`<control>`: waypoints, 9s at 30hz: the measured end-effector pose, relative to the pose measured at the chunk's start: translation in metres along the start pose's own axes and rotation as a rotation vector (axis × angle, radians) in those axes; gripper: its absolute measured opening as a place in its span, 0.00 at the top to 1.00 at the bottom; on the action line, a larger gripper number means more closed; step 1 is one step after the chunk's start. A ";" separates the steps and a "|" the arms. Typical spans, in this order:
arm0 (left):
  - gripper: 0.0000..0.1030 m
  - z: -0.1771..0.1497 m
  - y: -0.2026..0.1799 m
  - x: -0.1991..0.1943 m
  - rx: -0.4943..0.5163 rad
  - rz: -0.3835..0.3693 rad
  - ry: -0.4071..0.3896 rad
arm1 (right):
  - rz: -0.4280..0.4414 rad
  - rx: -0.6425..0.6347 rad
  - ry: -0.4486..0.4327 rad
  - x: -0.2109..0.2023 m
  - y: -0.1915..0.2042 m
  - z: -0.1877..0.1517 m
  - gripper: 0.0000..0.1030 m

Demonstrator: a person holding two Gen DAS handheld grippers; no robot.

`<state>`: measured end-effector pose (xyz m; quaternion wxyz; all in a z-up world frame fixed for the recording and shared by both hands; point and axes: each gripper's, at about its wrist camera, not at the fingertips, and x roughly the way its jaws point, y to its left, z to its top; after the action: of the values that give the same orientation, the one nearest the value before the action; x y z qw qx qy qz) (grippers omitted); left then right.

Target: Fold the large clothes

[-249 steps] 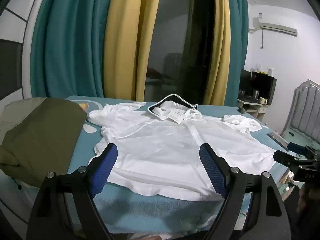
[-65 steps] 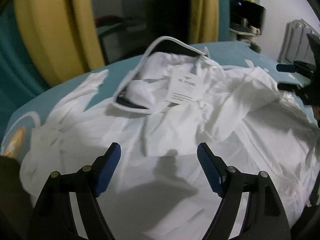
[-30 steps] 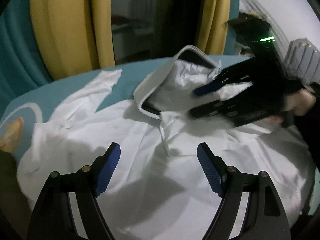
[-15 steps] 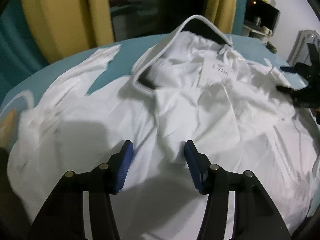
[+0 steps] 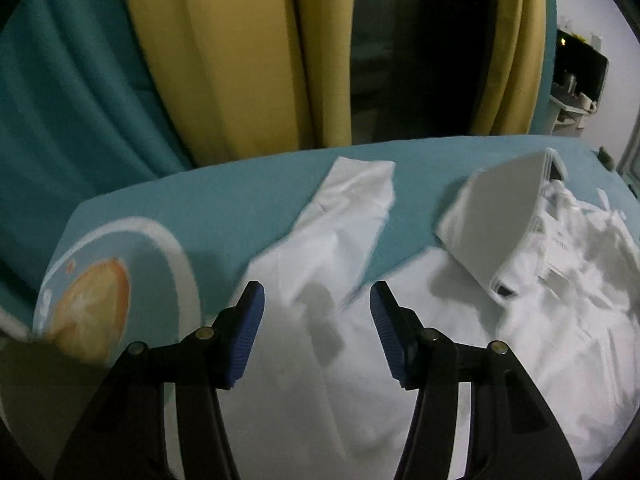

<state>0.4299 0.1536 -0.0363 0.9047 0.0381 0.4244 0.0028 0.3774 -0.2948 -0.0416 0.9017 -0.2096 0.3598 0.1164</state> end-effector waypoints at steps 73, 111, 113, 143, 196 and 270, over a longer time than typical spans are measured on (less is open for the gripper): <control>0.47 -0.078 -0.065 0.025 0.001 -0.098 0.078 | 0.232 0.223 -0.238 -0.043 -0.038 -0.008 0.97; 0.35 0.056 -0.100 0.062 0.082 -0.063 -0.007 | 0.032 -0.452 -0.149 0.136 0.076 0.118 0.98; 0.35 0.067 -0.114 0.051 0.130 -0.079 -0.036 | -0.086 -0.530 -0.155 0.126 0.081 0.102 0.98; 0.30 0.052 -0.136 0.101 0.216 -0.319 0.141 | 0.622 0.121 0.004 0.146 -0.075 0.075 0.18; 0.57 -0.093 -0.157 -0.054 0.312 -0.164 -0.147 | 0.366 -0.110 -0.222 -0.028 0.062 -0.039 0.36; 0.57 -0.100 -0.221 -0.058 0.249 -0.228 -0.139 | 0.274 0.292 -0.044 -0.053 0.051 -0.117 0.27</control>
<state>0.3102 -0.0627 -0.0714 0.9146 0.1014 0.3593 -0.1552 0.2509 -0.3066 -0.0967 0.9058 -0.0232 0.3783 0.1893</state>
